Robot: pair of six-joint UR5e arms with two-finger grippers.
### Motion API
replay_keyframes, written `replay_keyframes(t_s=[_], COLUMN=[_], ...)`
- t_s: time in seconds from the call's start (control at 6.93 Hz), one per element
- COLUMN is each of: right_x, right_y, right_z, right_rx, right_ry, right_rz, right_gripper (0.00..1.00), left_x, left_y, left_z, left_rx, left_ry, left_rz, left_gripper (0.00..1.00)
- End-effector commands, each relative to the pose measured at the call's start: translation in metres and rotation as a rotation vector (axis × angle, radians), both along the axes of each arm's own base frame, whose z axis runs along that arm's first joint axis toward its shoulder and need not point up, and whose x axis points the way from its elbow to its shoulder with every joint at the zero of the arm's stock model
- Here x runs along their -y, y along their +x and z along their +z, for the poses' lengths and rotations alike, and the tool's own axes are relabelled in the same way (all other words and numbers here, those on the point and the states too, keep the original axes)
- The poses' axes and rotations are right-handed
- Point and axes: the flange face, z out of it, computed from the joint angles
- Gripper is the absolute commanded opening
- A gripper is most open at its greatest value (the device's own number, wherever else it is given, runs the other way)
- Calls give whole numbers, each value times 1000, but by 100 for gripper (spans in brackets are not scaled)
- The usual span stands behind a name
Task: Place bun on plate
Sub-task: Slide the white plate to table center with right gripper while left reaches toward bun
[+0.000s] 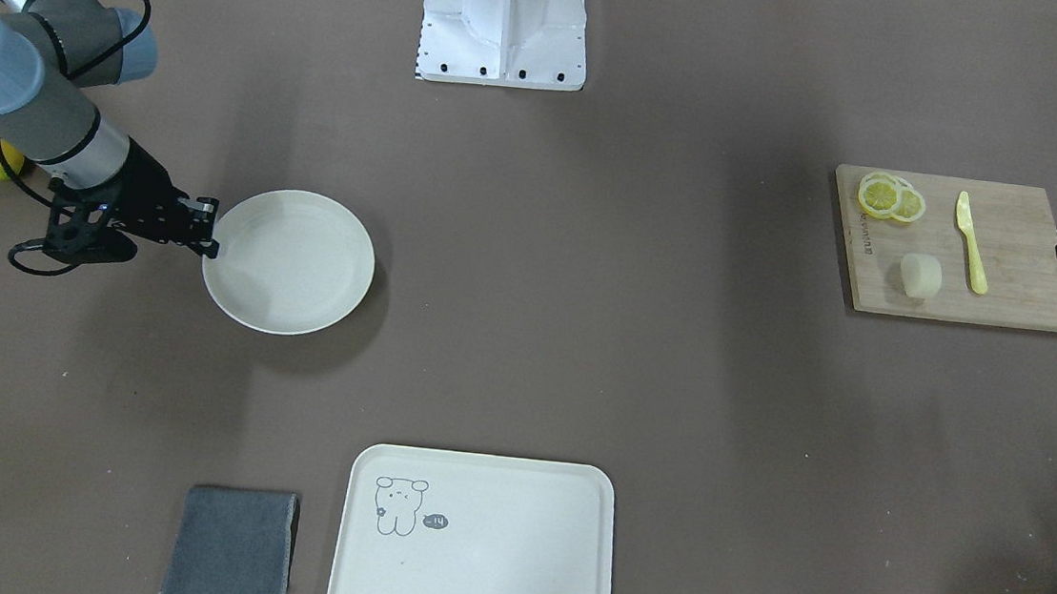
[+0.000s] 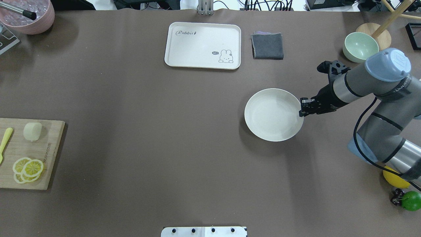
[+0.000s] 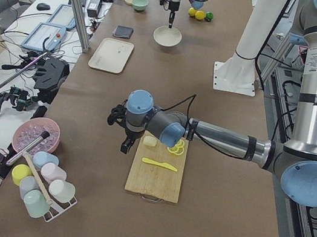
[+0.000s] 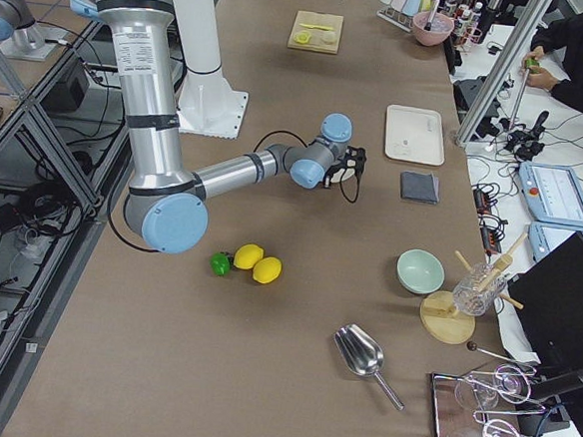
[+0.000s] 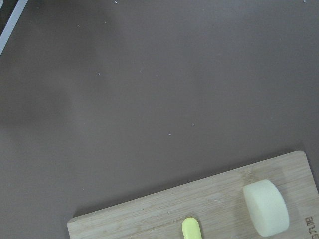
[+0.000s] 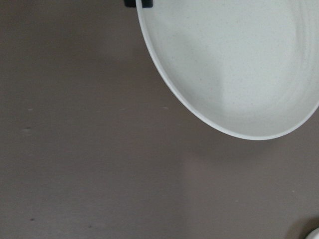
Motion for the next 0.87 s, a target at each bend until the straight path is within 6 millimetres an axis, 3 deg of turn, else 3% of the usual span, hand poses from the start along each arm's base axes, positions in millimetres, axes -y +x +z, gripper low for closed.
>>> replay_keyframes(t_s=[0.0, 0.14, 0.29, 0.72], right_x=[-24, -45, -59, -69], right_y=[-70, -109, -131, -166], right_z=[-70, -91, -101, -119], right_rx=[68, 73, 77, 78], right_ry=[-65, -58, -64, -73], right_rz=[16, 25, 32, 42], right_gripper=[0, 0, 0, 0], left_x=[11, 21, 20, 3], left_y=[34, 58, 79, 135], left_z=[-19, -41, -50, -73], left_rx=[-17, -44, -70, -108], left_ry=[-39, -98, -117, -212], left_rz=[-6, -53, -63, -134], left_gripper=[97, 97, 97, 97])
